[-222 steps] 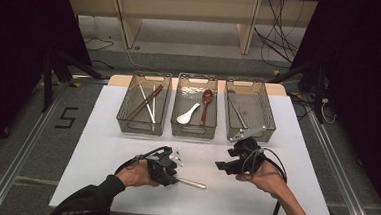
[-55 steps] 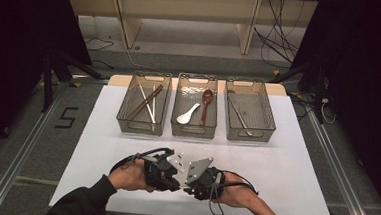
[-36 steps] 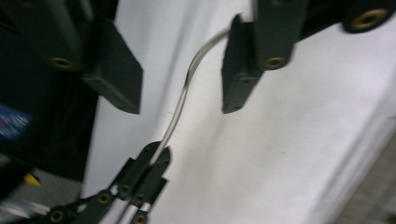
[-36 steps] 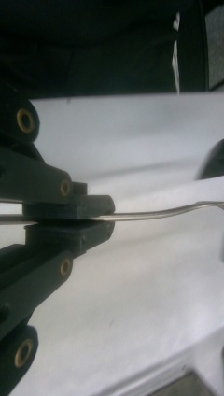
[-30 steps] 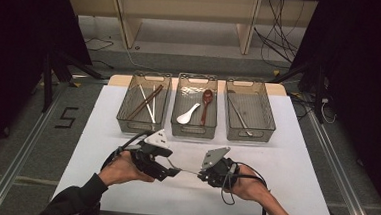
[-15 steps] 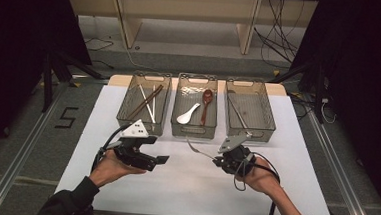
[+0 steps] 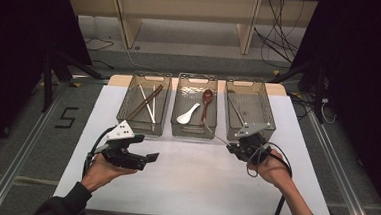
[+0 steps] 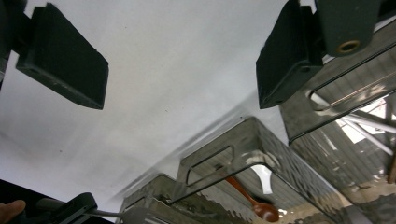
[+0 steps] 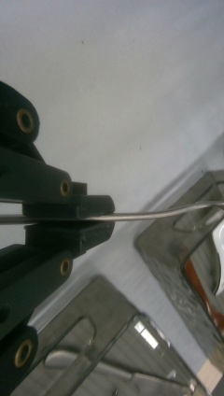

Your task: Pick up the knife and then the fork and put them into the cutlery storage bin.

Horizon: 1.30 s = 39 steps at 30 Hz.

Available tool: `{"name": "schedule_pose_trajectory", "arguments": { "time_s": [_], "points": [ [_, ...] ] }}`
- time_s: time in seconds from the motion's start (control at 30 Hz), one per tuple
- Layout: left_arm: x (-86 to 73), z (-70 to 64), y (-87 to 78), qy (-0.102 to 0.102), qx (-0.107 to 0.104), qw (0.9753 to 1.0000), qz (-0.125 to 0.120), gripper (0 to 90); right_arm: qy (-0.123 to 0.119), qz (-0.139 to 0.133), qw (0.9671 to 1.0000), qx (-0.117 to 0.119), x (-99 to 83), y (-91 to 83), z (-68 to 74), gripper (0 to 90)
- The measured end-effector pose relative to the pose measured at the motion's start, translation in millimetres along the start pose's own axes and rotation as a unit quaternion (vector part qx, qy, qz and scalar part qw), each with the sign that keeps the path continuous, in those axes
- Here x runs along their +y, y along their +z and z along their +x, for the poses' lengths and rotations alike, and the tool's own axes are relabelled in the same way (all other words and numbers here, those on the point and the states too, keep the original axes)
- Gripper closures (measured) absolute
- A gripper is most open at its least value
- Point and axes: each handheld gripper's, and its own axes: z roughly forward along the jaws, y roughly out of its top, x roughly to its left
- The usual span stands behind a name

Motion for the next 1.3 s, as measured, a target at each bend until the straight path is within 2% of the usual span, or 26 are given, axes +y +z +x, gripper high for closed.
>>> {"name": "schedule_pose_trajectory", "arguments": {
  "time_s": [0.33, 0.57, 0.7, 0.93, 1.3],
  "points": [
    [-5.6, 0.2, -2.7, -0.004, 0.009, 0.9999, -0.005, 15.5, 0.045, -0.020, 0.9982, -0.033, 6.8, -13.2, -32.8, 87.6],
    [-7.9, 0.6, -7.4, -0.003, 0.014, 0.9998, -0.015, 14.7, 0.082, -0.031, 0.9943, -0.060, 13.1, -21.4, -58.3, 87.5],
    [-8.9, 0.8, -9.7, -0.004, 0.015, 0.9997, -0.017, 14.6, 0.099, -0.027, 0.9915, -0.079, 17.4, -22.1, -73.7, 87.5],
    [-11.2, 0.9, -12.4, -0.003, 0.019, 0.9997, -0.017, 14.6, 0.129, -0.022, 0.9865, -0.099, 21.2, -17.2, -93.6, 87.6],
    [-13.2, 1.3, -17.3, -0.006, 0.023, 0.9994, -0.025, 14.4, 0.160, -0.007, 0.9804, -0.116, 30.6, 1.4, -114.9, 87.5]
  ]
}}
